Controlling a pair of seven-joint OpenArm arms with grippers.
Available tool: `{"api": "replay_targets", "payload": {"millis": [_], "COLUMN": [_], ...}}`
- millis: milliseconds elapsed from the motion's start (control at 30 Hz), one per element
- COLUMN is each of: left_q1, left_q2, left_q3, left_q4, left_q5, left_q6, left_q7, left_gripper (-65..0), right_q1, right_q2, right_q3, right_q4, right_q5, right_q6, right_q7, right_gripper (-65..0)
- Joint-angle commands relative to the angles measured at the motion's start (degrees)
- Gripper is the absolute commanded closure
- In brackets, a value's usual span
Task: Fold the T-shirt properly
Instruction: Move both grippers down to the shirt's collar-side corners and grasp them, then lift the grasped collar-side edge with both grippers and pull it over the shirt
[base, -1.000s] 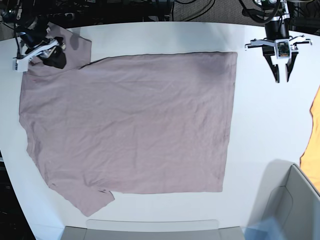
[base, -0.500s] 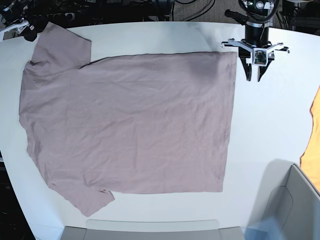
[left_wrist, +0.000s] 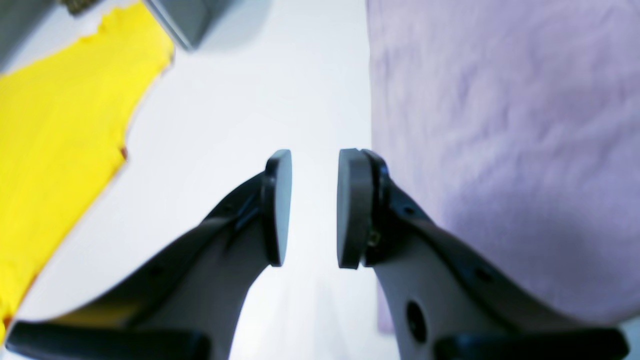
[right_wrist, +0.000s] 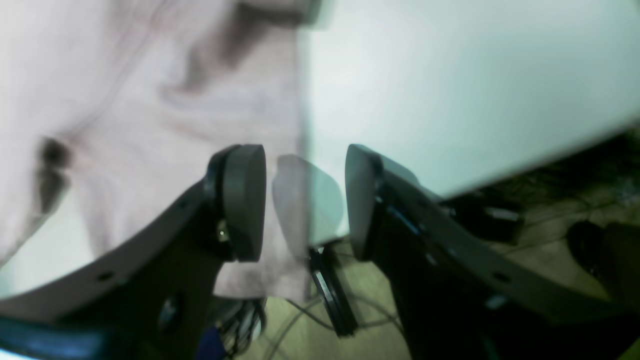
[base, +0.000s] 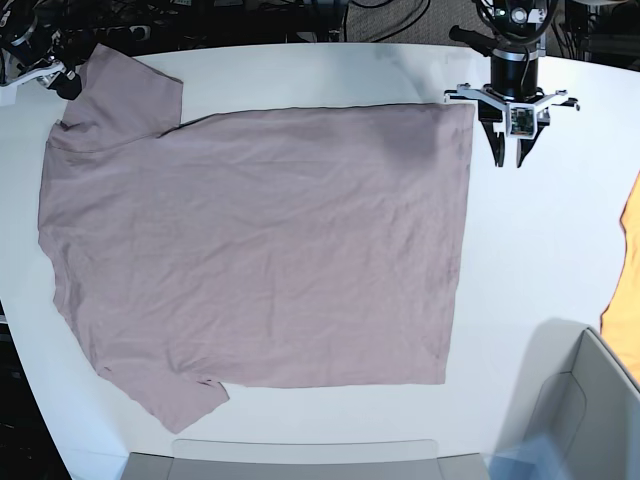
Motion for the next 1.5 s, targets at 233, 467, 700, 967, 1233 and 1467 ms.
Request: {"api": "replay_targets", "payload": {"millis": [233,467,700,967,1233,1467], "left_q1": [-0.98,-0.72,-2.04,-4.50,-5.64,-8.01], "left_q2": [-0.13,-0.49,-4.44,-7.52,-7.43,-7.25], "left_q3": [-0.23,-0.76,-2.16,-4.89,-4.19,2.41], "left_q4": [0.65,0.38,-3.66,-13.77,-14.82,-18.25], "left_q5": [-0.05,-9.90,-39.09,-57.64,-57.55,-57.46], "left_q6": [0.49,0.49,0.49,0.49,0.49,0.49], "left_q7": [-0.05,0.47,10.76,17.18,23.33,26.14], "left_gripper": [-16.7,-17.0,-17.1,-17.1,-17.1,-17.0], "right_q1": [-1.03,-2.00,-2.00,-2.00,-2.00,-1.65], "right_q2": [-0.76,-0.67,-0.23,-0.23,-0.14,-0.32], "right_q3": [-6.00,-6.35,-6.26,-6.26,-6.44,-8.02], "right_q4": [-2.20,-2.29,-2.20,-2.20,-2.20,-2.20], "right_q5": [2.88,3.85,3.85,3.67,3.59,3.59], "right_q6": [0.01,0.01,0.01,0.10,0.10,0.10], "right_q7": [-1.02,-1.02,-1.02,-0.93,-0.93,-0.93], "right_gripper": [-26.4,-26.4,-26.4,-26.4,-26.4,-26.4]}}
